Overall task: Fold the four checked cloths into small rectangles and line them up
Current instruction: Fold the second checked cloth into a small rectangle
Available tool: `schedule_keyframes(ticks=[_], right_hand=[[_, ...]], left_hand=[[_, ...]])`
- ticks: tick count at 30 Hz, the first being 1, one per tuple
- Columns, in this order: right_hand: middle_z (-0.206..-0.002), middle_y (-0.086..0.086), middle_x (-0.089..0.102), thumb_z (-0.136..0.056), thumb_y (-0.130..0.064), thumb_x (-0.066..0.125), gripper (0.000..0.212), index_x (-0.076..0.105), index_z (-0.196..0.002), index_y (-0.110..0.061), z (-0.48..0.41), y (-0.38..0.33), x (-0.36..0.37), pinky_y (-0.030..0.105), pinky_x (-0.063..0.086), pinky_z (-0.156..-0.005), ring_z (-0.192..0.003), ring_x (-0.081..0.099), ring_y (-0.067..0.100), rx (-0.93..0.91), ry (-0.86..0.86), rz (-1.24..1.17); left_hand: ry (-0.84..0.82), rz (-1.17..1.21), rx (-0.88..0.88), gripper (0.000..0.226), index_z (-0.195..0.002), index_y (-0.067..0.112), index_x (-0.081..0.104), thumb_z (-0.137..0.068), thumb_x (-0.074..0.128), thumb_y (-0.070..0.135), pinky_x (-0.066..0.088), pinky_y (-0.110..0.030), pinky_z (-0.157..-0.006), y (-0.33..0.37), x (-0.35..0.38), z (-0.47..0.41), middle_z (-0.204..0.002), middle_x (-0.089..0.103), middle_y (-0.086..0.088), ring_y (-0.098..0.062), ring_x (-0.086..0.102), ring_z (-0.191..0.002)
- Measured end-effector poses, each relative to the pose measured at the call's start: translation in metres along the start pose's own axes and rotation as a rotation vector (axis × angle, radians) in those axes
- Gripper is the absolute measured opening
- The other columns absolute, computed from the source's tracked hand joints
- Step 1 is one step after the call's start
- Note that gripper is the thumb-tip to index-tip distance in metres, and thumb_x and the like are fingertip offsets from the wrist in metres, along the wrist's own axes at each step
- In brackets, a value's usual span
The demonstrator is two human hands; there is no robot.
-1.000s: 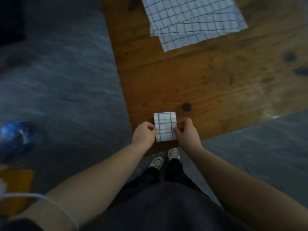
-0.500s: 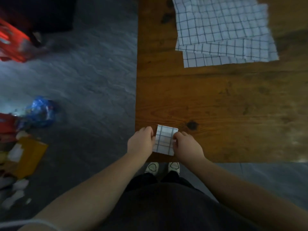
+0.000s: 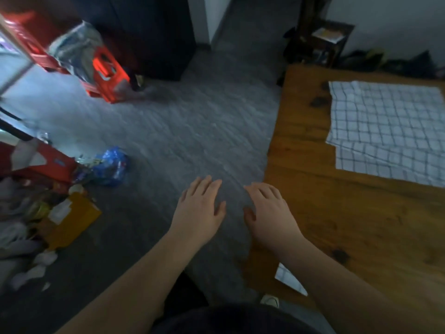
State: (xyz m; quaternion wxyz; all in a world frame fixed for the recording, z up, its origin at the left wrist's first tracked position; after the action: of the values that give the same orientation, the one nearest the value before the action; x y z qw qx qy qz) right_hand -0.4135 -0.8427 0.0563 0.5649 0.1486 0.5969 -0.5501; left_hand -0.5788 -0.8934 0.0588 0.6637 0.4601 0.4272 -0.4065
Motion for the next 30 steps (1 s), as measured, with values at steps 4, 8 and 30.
schedule_keyframes(ticks=[4,8,30], right_hand=[[-0.167,-0.003,0.023,-0.104,-0.041,0.048,0.063,0.024,-0.160,-0.028,-0.064,-0.078,0.007,0.043,0.018,-0.125,-0.156,0.011,0.020,-0.022,0.058,0.052],[-0.170,-0.001,0.017,-0.104,-0.043,0.045,0.064,0.020,-0.161,-0.027,-0.139,-0.152,0.013,0.048,0.019,-0.127,-0.158,0.006,0.023,0.036,0.129,0.062],[-0.170,0.001,0.016,-0.105,-0.048,0.043,0.067,0.017,-0.163,-0.026,-0.436,-0.197,-0.129,0.047,0.018,-0.126,-0.158,0.003,0.023,0.068,0.322,0.067]], left_hand=[[0.080,-0.026,-0.011,0.065,-0.160,0.029,0.022,-0.102,0.041,0.052,0.013,-0.040,-0.124,-0.084,-0.053,-0.033,-0.168,0.021,0.000,-0.023,0.013,-0.156],[0.098,-0.049,0.020,0.067,-0.161,0.029,0.016,-0.102,0.039,0.053,0.012,-0.042,-0.126,-0.171,-0.105,-0.075,-0.169,0.017,-0.002,-0.024,0.010,-0.156],[0.220,-0.017,0.054,0.069,-0.161,0.026,0.020,-0.101,0.041,0.054,0.009,-0.048,-0.127,-0.254,-0.261,-0.393,-0.170,0.015,-0.004,-0.027,0.006,-0.157]])
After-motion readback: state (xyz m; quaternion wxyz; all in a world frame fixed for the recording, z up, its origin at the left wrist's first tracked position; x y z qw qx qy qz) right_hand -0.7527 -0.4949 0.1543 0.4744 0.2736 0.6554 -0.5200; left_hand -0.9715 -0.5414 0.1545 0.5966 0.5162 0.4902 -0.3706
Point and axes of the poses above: each hand's wrist, its own z-axis away from the middle knuckle, its own x-axis out of the palm, y = z × x, the point moved 5 cm from there along -z, towards the middle knuckle
